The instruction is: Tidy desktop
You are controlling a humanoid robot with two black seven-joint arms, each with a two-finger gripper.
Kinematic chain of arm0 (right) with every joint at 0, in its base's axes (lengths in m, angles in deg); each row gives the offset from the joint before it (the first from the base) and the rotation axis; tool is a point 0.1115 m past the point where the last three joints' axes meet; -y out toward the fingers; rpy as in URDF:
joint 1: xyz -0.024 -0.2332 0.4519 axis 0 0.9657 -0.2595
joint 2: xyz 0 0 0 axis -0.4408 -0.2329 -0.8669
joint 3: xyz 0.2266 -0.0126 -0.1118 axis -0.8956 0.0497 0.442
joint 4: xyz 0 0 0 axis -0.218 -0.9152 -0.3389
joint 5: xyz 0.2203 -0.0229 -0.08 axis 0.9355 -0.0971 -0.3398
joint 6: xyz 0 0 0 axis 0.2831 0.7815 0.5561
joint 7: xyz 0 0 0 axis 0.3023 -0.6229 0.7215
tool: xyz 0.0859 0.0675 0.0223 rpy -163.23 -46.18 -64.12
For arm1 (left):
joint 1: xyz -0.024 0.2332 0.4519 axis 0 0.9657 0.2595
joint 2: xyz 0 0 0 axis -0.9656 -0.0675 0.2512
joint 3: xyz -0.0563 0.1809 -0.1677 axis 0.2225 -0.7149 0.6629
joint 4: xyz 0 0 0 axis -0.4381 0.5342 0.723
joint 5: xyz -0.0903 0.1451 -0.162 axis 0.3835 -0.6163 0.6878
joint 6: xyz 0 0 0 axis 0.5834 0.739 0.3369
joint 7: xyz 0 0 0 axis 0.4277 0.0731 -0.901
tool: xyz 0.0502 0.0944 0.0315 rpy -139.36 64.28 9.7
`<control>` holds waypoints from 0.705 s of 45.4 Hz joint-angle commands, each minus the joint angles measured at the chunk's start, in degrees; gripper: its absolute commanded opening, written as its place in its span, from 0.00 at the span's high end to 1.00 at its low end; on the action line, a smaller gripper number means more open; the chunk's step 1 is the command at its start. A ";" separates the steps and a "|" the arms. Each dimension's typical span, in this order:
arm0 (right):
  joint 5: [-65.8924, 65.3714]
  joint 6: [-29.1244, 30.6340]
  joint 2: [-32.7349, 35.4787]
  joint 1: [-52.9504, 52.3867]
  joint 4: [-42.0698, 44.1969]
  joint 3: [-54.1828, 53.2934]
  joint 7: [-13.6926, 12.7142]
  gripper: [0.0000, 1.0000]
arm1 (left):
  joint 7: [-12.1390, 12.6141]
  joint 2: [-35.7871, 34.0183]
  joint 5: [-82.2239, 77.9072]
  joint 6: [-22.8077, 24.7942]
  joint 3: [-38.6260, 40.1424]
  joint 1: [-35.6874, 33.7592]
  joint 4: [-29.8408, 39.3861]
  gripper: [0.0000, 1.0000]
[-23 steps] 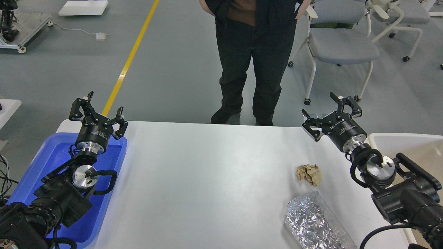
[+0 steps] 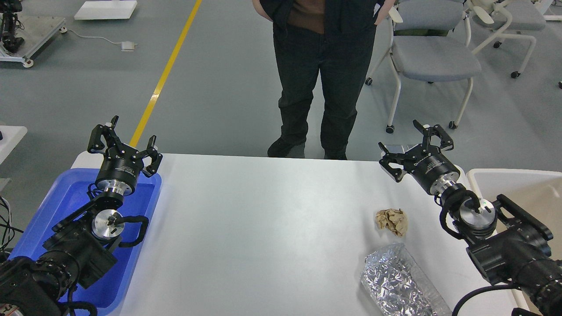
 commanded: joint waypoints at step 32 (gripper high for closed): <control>-16.60 0.68 15.24 2.23 -20.08 0.37 0.00 0.00 | 0.00 0.00 -0.03 -0.09 -0.04 0.00 -0.01 0.00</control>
